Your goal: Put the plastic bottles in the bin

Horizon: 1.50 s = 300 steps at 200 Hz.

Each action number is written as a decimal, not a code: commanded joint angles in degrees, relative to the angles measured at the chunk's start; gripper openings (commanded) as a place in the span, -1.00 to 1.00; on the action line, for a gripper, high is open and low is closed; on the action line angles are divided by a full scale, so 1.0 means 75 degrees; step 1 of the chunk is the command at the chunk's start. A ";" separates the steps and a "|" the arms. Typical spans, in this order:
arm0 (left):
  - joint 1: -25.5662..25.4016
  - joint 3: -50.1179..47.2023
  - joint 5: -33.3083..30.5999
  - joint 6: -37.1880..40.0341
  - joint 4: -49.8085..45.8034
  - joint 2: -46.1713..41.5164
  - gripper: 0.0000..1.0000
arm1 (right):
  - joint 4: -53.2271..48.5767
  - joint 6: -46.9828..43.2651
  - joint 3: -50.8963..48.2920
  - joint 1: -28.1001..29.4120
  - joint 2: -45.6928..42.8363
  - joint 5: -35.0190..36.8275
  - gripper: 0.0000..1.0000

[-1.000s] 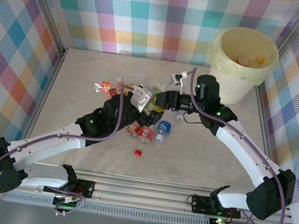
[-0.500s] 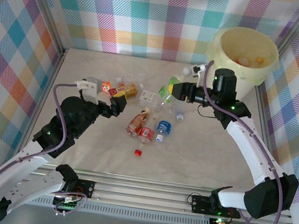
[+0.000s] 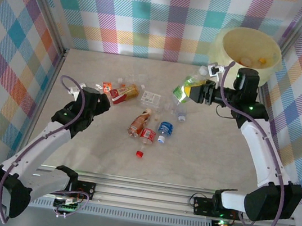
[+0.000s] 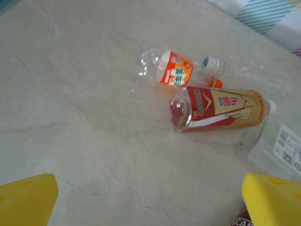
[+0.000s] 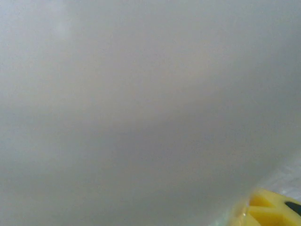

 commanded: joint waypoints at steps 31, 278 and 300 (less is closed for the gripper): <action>0.0149 -0.0214 0.0292 -0.0575 -0.0089 0.0182 1.00 | -0.0579 -0.1705 0.1087 -0.0180 0.0058 -0.0555 -0.10; 0.0427 -0.0941 0.0222 -0.0949 0.0050 -0.0045 1.00 | -0.1861 0.2075 0.8834 -0.2127 0.6336 0.6135 0.03; 0.0442 -0.1069 0.0235 -0.0975 -0.0019 -0.0242 1.00 | -0.2157 0.2434 0.9505 -0.2247 0.6903 0.6072 0.07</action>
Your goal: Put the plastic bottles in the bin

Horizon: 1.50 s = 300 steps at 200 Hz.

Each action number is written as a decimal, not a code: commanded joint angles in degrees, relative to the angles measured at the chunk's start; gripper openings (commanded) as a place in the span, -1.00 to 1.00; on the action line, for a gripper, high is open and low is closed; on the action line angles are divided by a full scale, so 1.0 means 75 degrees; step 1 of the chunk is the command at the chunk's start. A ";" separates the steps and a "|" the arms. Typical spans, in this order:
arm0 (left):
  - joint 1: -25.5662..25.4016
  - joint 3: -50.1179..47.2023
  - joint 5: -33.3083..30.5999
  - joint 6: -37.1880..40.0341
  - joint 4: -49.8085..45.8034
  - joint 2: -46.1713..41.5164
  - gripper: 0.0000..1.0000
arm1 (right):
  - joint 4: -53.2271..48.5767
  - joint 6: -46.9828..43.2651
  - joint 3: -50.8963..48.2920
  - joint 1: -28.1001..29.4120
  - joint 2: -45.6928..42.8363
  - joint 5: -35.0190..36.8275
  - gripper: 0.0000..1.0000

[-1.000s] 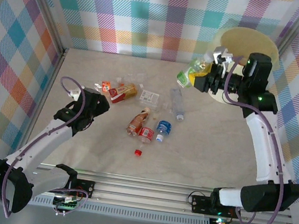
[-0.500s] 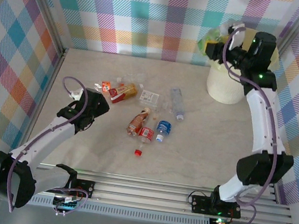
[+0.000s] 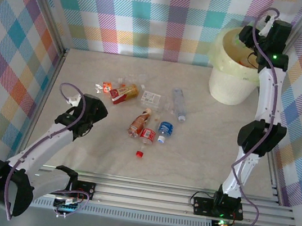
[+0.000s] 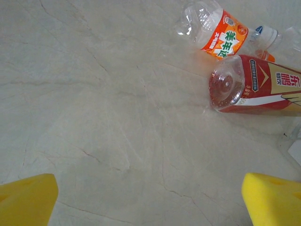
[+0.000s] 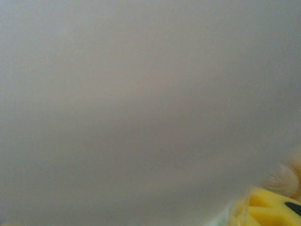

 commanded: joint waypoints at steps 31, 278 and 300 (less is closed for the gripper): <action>0.0142 -0.0305 -0.0005 -0.0152 -0.0152 -0.0514 1.00 | -0.0386 0.0940 0.0916 -0.0156 0.0807 -0.0684 0.08; 0.0200 -0.0494 0.3203 0.0713 0.1844 -0.0044 1.00 | 0.0357 0.0626 -0.1640 -0.0152 -0.1265 -0.3105 0.85; 0.0157 -0.0544 0.3676 0.0713 0.2110 0.0154 1.00 | 0.0646 0.0755 -0.2503 -0.0128 -0.1876 -0.3253 0.89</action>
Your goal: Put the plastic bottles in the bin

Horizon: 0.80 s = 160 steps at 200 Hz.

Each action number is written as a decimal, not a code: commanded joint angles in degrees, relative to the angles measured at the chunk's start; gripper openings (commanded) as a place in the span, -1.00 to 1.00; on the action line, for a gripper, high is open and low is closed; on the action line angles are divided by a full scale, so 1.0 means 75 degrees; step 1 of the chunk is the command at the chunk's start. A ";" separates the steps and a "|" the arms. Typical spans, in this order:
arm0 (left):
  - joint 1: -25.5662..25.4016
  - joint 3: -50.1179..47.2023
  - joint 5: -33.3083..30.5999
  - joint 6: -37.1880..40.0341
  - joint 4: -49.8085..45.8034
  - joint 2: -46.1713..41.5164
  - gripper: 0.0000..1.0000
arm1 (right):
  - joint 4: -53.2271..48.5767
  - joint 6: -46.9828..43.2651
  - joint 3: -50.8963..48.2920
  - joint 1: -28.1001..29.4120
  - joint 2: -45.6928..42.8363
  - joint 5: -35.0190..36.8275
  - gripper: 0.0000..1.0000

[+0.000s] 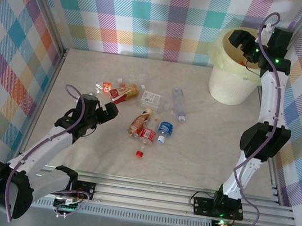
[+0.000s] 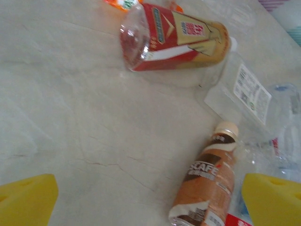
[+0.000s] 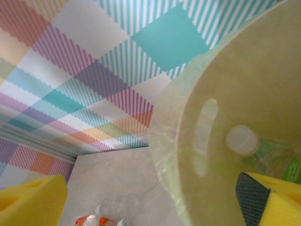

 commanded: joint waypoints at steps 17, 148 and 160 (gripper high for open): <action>-0.0068 -0.0104 0.0919 0.0260 0.0624 0.0343 1.00 | 0.0995 0.0161 -0.1554 0.0096 -0.1330 -0.0595 0.93; -0.2041 0.1278 0.0194 0.2196 0.0436 0.3268 0.75 | 0.2911 0.1241 -0.8231 0.1221 -0.5941 -0.0474 0.99; -0.2165 0.1551 0.0224 0.2380 0.0450 0.3665 0.73 | 0.3295 0.1625 -0.8798 0.1267 -0.6159 -0.0518 0.99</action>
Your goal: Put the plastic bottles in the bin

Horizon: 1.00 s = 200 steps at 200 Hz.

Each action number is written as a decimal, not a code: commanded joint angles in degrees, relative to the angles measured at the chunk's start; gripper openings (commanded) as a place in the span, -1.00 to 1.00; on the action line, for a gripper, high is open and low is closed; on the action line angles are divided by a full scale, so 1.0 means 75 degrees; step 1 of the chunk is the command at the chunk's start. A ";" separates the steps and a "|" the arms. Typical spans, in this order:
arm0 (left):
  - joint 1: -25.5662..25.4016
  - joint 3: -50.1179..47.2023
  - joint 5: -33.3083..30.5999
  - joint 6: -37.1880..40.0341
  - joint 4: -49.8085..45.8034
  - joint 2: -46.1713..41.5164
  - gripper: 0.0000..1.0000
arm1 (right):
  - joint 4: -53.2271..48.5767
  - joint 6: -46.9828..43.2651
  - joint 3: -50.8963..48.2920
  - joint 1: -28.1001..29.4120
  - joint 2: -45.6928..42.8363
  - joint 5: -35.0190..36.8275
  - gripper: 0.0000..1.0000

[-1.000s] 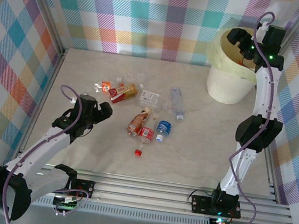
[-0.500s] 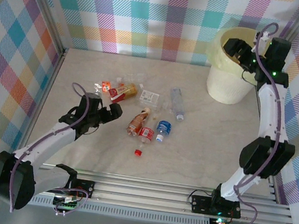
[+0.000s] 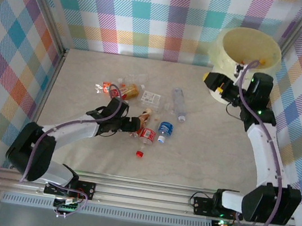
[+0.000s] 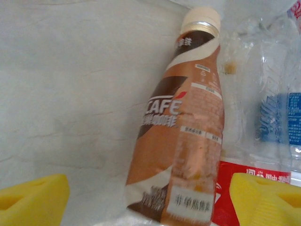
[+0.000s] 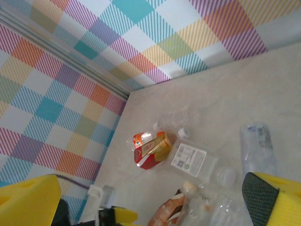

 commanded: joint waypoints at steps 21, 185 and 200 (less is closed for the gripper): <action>-0.0316 0.1030 -0.0117 0.0952 -0.0191 0.1161 0.65 | 0.0763 0.1011 -0.1327 0.0186 -0.0563 0.0043 1.00; -0.0232 0.0704 -0.0135 0.1143 -0.0605 0.1610 0.36 | 0.0186 0.0956 -0.1865 0.0679 -0.0908 0.0404 0.99; -0.0216 0.0704 -0.0141 0.1094 -0.0605 0.1565 0.28 | 0.0131 0.0929 -0.1743 0.0694 -0.0796 0.0373 0.99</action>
